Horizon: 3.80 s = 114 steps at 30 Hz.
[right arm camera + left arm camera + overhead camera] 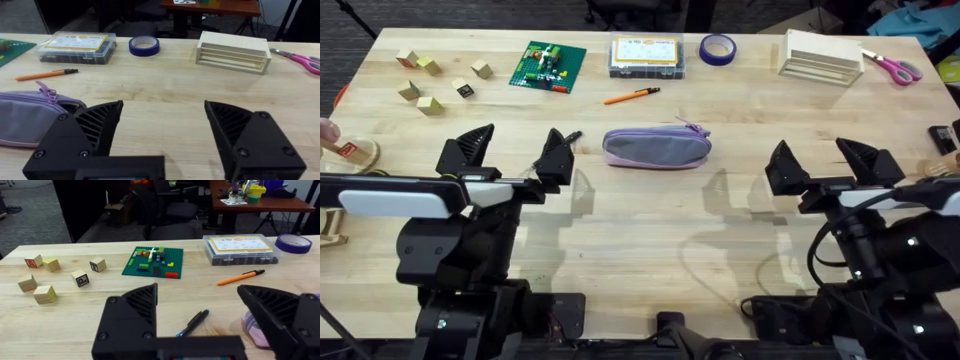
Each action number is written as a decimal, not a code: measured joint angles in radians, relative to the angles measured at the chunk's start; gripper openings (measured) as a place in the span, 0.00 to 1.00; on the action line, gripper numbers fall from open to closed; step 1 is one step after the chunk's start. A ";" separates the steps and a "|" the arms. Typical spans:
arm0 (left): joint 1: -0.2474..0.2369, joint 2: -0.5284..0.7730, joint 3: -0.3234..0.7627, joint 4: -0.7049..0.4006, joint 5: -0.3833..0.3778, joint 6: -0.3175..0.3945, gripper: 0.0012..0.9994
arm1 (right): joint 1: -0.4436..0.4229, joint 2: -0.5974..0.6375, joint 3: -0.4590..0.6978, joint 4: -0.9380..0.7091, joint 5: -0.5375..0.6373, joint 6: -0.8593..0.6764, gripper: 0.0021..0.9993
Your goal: Unzip the bag, pick up the pens from the table one at a time and place them inside, then zip the bag closed.
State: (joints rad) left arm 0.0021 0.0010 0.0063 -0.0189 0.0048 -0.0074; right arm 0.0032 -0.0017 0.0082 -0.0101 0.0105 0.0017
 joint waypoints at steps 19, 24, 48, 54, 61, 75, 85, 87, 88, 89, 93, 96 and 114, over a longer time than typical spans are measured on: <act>0.000 0.000 0.006 -0.022 0.000 0.000 0.99 | 0.000 0.000 0.001 -0.004 0.000 -0.024 1.00; 0.000 0.006 0.073 -0.109 0.000 0.000 0.99 | 0.000 0.000 0.053 -0.117 -0.005 0.000 1.00; 0.000 0.841 0.799 -0.498 0.141 0.063 0.99 | 0.000 0.611 0.725 -0.476 -0.128 0.021 1.00; 0.000 0.996 0.995 -0.635 0.191 0.107 0.99 | 0.000 0.733 0.847 -0.600 -0.149 0.021 1.00; 0.000 1.127 1.185 -0.826 0.268 0.233 0.99 | 0.000 0.846 0.928 -0.685 -0.177 0.021 1.00; 0.000 1.163 1.245 -1.053 0.394 0.798 0.99 | 0.000 0.866 0.941 -0.686 -0.200 0.021 1.00; 0.000 1.247 1.246 -1.054 0.560 1.130 0.99 | 0.000 0.866 0.942 -0.682 -0.203 0.021 1.00; 0.000 1.284 1.246 -1.053 0.593 1.154 0.99 | 0.000 0.866 0.942 -0.682 -0.203 0.021 1.00; 0.000 1.303 1.246 -1.051 0.610 1.161 0.99 | 0.000 0.866 0.942 -0.682 -0.203 0.021 1.00; 0.000 1.321 1.246 -1.051 0.627 1.170 0.99 | 0.000 0.866 0.942 -0.680 -0.203 0.021 1.00; 0.000 1.384 1.246 -1.051 0.688 1.219 0.99 | 0.000 0.866 0.942 -0.671 -0.203 0.021 1.00; 0.000 1.426 1.246 -1.051 0.731 1.265 0.99 | 0.000 0.866 0.942 -0.662 -0.203 0.021 1.00; -0.001 1.619 1.246 -1.021 0.821 1.314 0.99 | 0.000 0.866 0.942 -0.640 -0.203 0.020 1.00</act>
State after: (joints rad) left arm 0.0010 1.6196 1.2522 -1.0401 0.8254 1.3067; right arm 0.0032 0.8642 0.9501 -0.6498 -0.1921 0.0216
